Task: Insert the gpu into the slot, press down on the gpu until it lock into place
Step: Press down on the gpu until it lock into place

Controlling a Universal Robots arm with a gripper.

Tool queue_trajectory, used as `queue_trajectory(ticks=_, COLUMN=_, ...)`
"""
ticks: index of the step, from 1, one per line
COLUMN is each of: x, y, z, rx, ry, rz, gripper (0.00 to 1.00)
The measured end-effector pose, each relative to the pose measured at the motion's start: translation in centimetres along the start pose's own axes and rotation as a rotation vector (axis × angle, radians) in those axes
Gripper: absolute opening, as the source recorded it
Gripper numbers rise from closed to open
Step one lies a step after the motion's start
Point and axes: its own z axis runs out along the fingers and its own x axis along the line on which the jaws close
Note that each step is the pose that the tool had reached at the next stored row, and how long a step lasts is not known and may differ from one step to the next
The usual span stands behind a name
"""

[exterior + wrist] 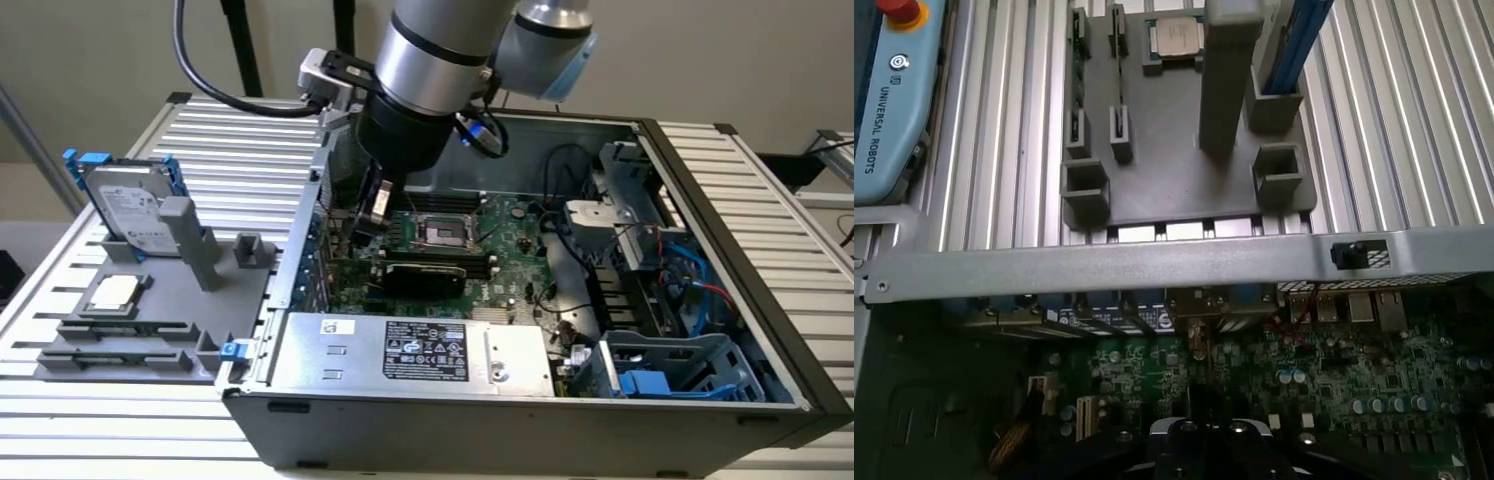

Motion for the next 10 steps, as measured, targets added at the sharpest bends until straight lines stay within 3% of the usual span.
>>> queue_trajectory(ticks=8, x=0.01, y=-0.62, z=-0.18, rx=0.1102, ry=-0.0062, rz=-0.011, gripper=0.11)
queue_trajectory(ticks=9, x=0.02, y=-0.69, z=-0.19, rx=0.1211, ry=-0.0069, rz=-0.013, gripper=0.11)
queue_trajectory(ticks=10, x=0.04, y=-0.79, z=-0.23, rx=0.1281, ry=-0.0077, rz=-0.015, gripper=0.11)
